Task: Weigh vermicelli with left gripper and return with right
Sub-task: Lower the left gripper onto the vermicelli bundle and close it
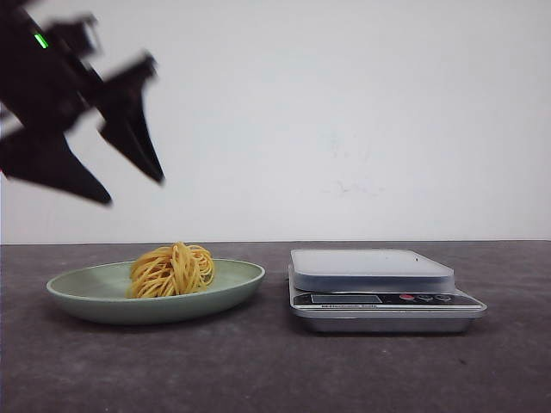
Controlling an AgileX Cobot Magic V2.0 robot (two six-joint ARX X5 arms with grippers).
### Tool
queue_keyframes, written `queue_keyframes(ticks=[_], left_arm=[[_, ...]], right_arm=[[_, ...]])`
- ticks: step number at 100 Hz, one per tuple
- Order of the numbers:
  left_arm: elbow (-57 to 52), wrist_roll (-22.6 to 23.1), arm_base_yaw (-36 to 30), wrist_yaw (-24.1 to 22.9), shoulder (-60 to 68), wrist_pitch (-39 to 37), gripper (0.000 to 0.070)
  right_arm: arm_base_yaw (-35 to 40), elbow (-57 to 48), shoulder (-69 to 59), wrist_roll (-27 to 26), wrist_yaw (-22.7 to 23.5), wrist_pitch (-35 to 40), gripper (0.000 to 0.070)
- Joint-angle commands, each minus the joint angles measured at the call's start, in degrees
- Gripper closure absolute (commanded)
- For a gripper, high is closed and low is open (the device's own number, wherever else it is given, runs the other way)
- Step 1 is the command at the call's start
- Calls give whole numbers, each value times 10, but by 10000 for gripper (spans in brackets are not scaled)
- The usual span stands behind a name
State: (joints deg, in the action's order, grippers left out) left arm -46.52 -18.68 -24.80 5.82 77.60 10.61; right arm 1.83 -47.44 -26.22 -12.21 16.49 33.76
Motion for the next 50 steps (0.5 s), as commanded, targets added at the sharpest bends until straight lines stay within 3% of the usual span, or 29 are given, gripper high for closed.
queue_keyframes(ticks=[1, 50], left_arm=[[-23, 0, -11, -8, 38, -8, 314], [-123, 22, -41, -80, 181, 3, 313]], right_arm=[[1, -10, -3, 7, 1, -4, 147], [3, -10, -3, 11, 2, 15, 147]])
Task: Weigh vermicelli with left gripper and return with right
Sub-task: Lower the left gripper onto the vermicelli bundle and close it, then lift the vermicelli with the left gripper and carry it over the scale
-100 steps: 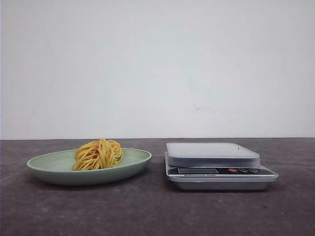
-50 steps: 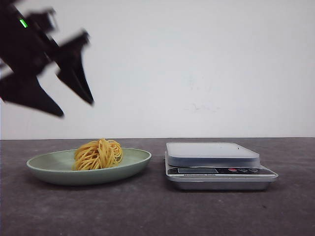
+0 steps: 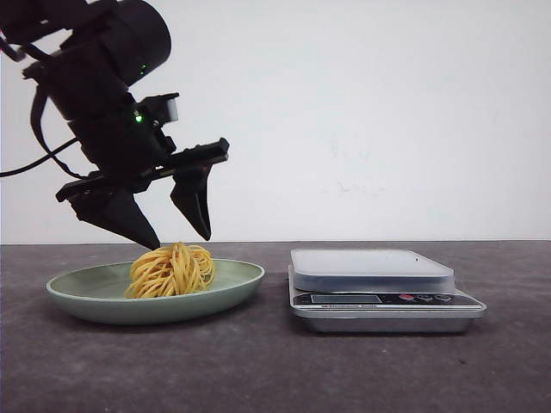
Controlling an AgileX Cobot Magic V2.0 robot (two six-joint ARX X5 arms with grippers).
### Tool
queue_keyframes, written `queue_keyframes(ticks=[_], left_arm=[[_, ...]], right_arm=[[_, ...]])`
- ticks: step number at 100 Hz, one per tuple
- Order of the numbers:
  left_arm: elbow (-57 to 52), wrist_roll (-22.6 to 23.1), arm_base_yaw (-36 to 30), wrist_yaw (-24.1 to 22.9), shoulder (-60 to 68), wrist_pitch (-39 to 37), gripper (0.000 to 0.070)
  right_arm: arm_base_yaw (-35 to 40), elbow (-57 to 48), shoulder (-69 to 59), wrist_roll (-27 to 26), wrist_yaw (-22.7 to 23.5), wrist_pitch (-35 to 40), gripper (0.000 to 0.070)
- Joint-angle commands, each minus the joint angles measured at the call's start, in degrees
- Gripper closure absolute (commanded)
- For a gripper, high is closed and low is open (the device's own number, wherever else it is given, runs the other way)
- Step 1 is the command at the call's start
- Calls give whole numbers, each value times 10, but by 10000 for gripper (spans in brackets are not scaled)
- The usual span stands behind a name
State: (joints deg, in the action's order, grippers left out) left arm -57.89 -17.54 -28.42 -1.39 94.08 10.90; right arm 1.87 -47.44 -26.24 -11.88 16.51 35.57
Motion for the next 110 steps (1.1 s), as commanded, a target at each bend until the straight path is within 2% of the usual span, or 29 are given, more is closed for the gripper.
queue_keyframes(ticks=[1, 55, 60, 72, 78, 96, 110], left_arm=[[-9, 11, -5, -8, 17, 1, 313], [-9, 10, -5, -8, 54, 7, 324], [-9, 10, -5, -8, 54, 4, 376], [-9, 11, -5, -7, 54, 1, 611], [-9, 16, -5, -6, 54, 2, 699], [-10, 18, -5, -5, 43, 18, 697], [-11, 19, 3, 2, -21, 34, 697]], right_arm=[[2, -10, -3, 8, 2, -3, 147], [2, -10, -3, 7, 2, -3, 149], [2, -10, -3, 7, 2, -3, 149], [2, -10, -3, 7, 1, -3, 149], [2, -10, -3, 7, 1, -3, 149], [2, -10, -2, 7, 0, -2, 150], [2, -10, -2, 8, 0, 7, 149]])
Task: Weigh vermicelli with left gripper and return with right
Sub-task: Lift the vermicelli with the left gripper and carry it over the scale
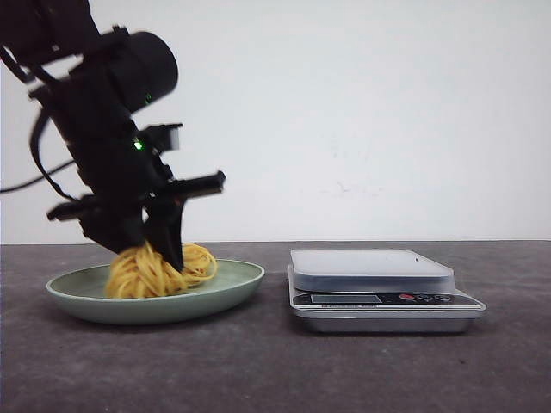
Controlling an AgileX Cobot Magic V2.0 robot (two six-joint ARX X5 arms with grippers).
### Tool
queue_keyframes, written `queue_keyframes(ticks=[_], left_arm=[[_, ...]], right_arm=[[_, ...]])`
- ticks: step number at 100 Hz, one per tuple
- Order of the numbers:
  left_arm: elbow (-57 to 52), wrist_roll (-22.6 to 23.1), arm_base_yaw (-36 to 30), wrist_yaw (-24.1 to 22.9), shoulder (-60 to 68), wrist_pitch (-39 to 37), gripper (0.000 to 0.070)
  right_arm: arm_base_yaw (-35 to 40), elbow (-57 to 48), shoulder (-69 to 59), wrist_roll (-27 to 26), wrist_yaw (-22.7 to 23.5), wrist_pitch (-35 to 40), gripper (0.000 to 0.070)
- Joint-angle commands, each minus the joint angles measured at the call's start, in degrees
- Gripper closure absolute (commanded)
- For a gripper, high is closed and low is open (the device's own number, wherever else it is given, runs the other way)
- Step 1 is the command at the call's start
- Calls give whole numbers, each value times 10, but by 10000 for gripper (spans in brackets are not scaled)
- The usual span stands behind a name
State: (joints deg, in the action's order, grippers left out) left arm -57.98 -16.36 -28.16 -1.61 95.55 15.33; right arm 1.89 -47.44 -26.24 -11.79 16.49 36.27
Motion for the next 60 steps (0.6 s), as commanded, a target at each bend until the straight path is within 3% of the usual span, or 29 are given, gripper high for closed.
queue_keyframes(ticks=[1, 27, 60], left_arm=[[-10, 7, 0, 6, -42, -10, 697], [-49, -34, -28, 95, -163, -12, 697], [-205, -45, -141, 60, -87, -15, 696]], right_arm=[[2, -10, -2, 7, 1, 1, 149], [2, -10, -2, 14, 0, 3, 149], [2, -12, -2, 13, 1, 0, 149]])
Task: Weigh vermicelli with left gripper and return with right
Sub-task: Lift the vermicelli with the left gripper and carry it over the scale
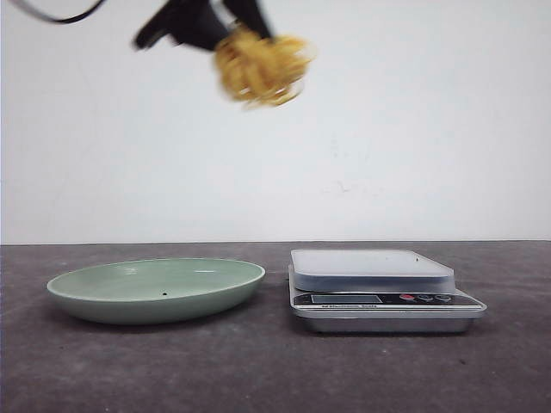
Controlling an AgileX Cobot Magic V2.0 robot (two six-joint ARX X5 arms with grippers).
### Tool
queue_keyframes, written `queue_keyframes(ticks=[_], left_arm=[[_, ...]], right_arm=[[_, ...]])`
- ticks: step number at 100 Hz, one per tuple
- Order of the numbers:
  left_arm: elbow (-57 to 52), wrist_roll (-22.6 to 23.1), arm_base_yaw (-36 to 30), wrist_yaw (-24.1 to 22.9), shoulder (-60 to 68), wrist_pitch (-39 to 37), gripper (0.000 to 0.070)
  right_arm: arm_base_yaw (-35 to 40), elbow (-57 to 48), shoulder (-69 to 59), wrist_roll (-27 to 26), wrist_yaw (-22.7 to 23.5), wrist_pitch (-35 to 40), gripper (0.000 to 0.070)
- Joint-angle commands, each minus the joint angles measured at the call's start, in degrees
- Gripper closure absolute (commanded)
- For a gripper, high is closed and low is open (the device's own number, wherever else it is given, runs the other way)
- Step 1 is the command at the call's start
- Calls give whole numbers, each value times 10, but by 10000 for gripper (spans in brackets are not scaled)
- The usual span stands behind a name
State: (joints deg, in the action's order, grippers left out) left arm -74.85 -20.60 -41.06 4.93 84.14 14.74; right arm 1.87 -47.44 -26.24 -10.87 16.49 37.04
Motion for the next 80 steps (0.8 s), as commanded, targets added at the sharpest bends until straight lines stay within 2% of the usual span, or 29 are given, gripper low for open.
queue_keyframes(ticks=[1, 25, 80], left_arm=[[-41, -3, -15, -6, 31, -9, 696], [-116, -25, -44, -9, 143, -6, 696], [-118, -21, -52, -18, 303, 19, 696]], right_arm=[[2, -12, -2, 4, 1, -8, 149], [2, -35, -2, 4, 0, -5, 149], [2, -52, -2, 24, -1, 29, 149]])
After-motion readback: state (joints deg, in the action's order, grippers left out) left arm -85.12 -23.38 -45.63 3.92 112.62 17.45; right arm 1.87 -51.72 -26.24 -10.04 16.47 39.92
